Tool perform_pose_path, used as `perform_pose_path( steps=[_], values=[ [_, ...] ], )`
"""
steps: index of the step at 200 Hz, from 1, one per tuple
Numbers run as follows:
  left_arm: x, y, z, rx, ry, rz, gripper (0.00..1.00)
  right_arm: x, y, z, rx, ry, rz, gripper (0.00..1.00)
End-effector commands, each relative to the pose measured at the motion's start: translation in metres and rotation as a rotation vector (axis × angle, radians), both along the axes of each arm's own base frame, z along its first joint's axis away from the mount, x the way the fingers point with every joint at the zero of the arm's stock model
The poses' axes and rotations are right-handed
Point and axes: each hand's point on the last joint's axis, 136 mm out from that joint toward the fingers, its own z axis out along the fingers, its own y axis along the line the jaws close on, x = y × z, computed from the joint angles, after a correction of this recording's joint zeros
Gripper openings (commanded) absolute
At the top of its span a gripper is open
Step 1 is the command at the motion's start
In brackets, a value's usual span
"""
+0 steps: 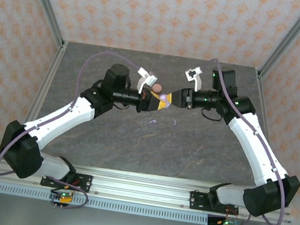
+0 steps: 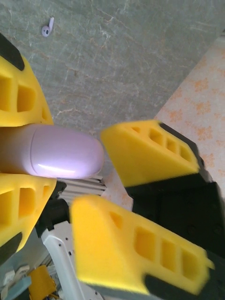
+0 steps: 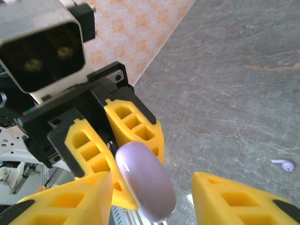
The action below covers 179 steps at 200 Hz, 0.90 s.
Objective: Insert the wireless bluetooth earbuds into the charging case
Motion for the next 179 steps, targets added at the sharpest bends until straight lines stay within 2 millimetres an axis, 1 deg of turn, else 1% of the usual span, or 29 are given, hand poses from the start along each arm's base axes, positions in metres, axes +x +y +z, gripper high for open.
perform_pose_path(
  steps=[1, 13, 33, 66, 86, 136, 179],
  values=[
    [0.003, 0.005, 0.027, -0.064, -0.236, 0.060, 0.10, -0.008, -0.009, 0.015, -0.022, -0.063, -0.028, 0.51],
    [0.000, 0.005, 0.029, -0.073, -0.293, 0.059, 0.11, -0.012, -0.010, 0.015, -0.022, -0.062, -0.028, 0.52],
    [-0.005, 0.004, 0.025, -0.043, -0.378, 0.043, 0.12, -0.016, -0.012, 0.014, -0.026, -0.060, -0.026, 0.53],
    [-0.015, 0.000, 0.020, -0.019, -0.509, 0.026, 0.12, -0.021, -0.009, 0.007, -0.039, -0.050, -0.009, 0.56],
    [-0.016, -0.002, 0.018, -0.007, -0.528, 0.027, 0.12, -0.023, -0.006, 0.004, -0.042, -0.045, 0.003, 0.57],
    [-0.017, -0.003, 0.022, -0.016, -0.560, 0.040, 0.12, -0.027, -0.004, -0.002, -0.052, -0.036, 0.021, 0.59],
    [-0.018, -0.003, 0.025, -0.026, -0.566, 0.039, 0.12, -0.023, -0.005, -0.010, -0.072, -0.027, 0.011, 0.60]
  ],
)
